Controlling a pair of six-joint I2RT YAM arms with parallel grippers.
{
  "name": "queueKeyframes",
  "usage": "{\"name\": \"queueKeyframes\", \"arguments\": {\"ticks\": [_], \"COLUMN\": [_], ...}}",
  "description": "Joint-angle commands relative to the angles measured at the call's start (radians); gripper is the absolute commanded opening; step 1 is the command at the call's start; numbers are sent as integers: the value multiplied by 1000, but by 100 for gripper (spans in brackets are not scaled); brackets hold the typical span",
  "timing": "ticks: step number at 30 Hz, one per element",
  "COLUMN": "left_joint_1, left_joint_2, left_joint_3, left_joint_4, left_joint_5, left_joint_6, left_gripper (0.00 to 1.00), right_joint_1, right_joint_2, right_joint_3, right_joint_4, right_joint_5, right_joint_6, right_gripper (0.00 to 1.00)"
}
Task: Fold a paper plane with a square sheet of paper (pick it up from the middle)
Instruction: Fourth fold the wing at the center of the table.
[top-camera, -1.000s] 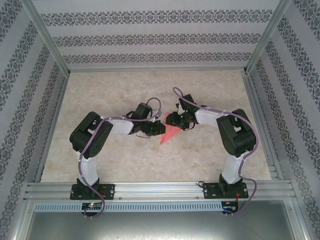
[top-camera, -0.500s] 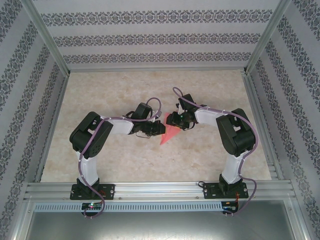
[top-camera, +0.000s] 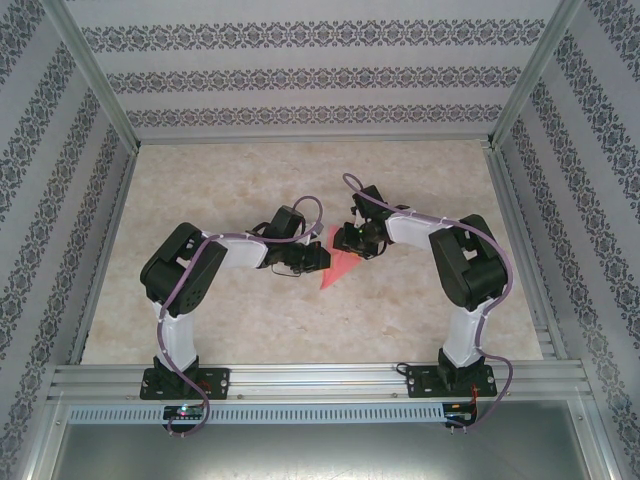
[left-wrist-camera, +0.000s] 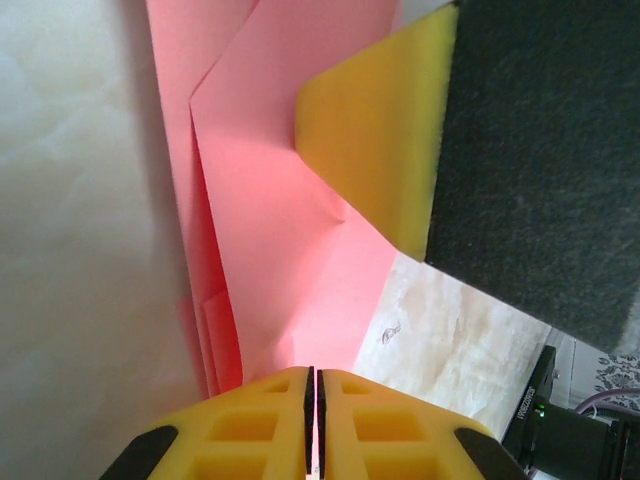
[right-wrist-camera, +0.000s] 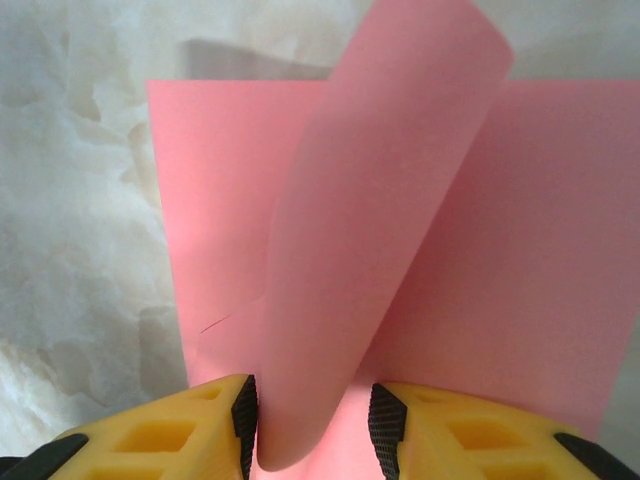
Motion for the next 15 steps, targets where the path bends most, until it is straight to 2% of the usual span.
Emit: {"name": "queueKeyframes", "arguments": {"ticks": [1, 15], "left_joint_1": [-2, -8], "left_joint_2": [14, 12], "left_joint_3": [25, -9], "left_joint_4": [-37, -72], "left_joint_5": [9, 12], "left_joint_6": [11, 21], "left_gripper": [13, 12], "right_joint_1": [14, 19], "right_joint_2": [149, 183], "right_joint_3": [-69, -49], "right_joint_4": [-157, -198], "right_joint_5": [166, 209], "right_joint_6": [8, 22], "right_gripper": [41, 41]}}
